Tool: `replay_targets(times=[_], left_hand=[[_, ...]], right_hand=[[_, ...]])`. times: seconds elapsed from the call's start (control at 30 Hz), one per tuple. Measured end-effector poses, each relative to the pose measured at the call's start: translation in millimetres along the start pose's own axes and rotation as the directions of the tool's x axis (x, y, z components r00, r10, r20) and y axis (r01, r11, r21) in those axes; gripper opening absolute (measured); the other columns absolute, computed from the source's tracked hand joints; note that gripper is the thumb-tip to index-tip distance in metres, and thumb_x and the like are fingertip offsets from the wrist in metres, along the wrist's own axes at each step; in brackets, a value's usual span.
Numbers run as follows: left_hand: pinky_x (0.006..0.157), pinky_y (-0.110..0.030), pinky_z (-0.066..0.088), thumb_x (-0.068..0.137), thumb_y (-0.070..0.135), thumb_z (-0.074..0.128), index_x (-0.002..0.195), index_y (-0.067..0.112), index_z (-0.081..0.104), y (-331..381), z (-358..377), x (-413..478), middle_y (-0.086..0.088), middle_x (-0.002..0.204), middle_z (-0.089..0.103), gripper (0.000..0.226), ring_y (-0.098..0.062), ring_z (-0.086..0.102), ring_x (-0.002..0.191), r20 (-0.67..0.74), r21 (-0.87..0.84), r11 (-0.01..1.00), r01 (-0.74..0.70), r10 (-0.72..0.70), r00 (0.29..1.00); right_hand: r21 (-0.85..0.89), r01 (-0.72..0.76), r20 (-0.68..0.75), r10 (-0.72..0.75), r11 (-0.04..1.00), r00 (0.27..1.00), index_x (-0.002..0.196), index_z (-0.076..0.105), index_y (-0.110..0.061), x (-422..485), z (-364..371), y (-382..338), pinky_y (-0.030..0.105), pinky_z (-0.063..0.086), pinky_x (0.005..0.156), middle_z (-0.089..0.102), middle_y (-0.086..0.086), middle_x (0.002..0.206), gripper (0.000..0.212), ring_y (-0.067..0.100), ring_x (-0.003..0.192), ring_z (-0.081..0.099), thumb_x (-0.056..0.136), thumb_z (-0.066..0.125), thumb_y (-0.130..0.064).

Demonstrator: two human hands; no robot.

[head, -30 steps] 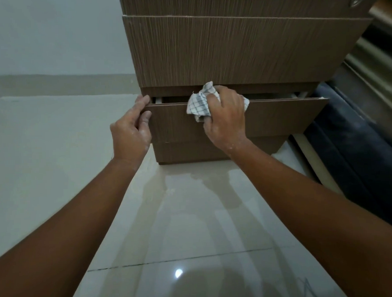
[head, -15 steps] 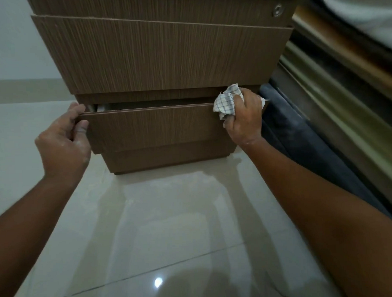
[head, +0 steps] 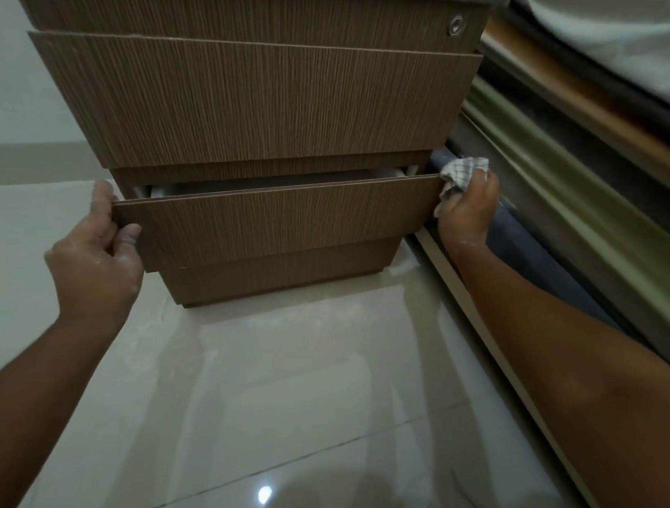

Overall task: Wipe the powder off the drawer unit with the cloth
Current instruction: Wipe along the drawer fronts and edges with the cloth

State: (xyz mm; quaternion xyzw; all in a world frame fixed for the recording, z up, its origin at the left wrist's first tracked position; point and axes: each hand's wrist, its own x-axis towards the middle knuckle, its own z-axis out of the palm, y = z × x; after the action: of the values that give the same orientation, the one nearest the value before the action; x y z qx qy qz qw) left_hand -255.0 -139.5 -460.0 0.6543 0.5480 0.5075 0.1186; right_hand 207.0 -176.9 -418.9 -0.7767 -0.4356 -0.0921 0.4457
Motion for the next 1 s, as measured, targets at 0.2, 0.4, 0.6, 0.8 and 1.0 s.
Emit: replay_targets(times=[0.2,0.4,0.6,0.8,1.0], left_hand=[[0.1,0.004,0.033,0.098,0.009,0.057,0.152,0.005,0.037,-4,10,1,0.009,0.124,0.055,0.057,0.025,0.052,0.107,-0.102,0.029,0.999,-0.014,0.017,0.995],[0.099,0.004,0.032,0.1,0.007,0.055,0.15,-0.001,0.037,6,15,8,0.003,0.131,0.055,0.054,0.017,0.049,0.116,-0.12,0.013,1.0,0.006,-0.005,0.993],[0.091,0.009,0.033,0.101,0.003,0.053,0.149,0.0,0.04,12,19,18,0.006,0.112,0.06,0.05,0.012,0.058,0.093,-0.086,0.005,1.0,0.03,-0.029,0.996],[0.088,-0.005,0.043,0.092,-0.006,0.052,0.154,-0.003,0.024,-13,18,11,0.006,0.121,0.064,0.068,-0.013,0.064,0.089,-0.007,0.071,0.981,-0.183,0.184,0.983],[0.093,-0.011,0.044,0.094,0.005,0.05,0.153,-0.003,0.026,-23,16,16,-0.018,0.115,0.071,0.064,-0.017,0.065,0.091,0.054,0.079,0.954,-0.291,0.287,0.956]], right_hand=[[0.371,-0.095,-0.159,0.164,0.924,0.974,0.149,0.028,0.011,-10,5,-21,0.02,0.03,0.11,0.032,0.034,0.153,0.056,0.043,0.141,0.037,0.096,0.046,0.007],[0.41,0.467,-0.32,-0.356,0.783,0.878,0.139,0.029,-0.012,-43,34,-94,0.016,0.026,0.115,0.036,0.005,0.136,0.053,-0.014,0.135,0.031,0.092,0.04,0.009],[0.491,0.569,-0.176,-0.564,0.66,0.807,0.133,0.055,0.003,-99,91,-147,0.049,0.048,0.1,0.05,0.033,0.127,0.042,0.038,0.118,0.054,0.103,0.042,-0.024],[0.356,0.712,-0.092,-0.736,0.605,0.671,0.136,0.057,-0.008,-156,150,-187,0.05,0.039,0.108,0.053,0.035,0.135,0.052,0.045,0.128,0.048,0.086,0.072,-0.013],[0.052,0.802,-0.02,-0.803,0.595,0.596,0.146,0.052,-0.02,-191,185,-205,0.051,0.003,0.124,0.046,0.021,0.153,0.05,0.043,0.145,0.023,0.098,0.063,-0.017]])
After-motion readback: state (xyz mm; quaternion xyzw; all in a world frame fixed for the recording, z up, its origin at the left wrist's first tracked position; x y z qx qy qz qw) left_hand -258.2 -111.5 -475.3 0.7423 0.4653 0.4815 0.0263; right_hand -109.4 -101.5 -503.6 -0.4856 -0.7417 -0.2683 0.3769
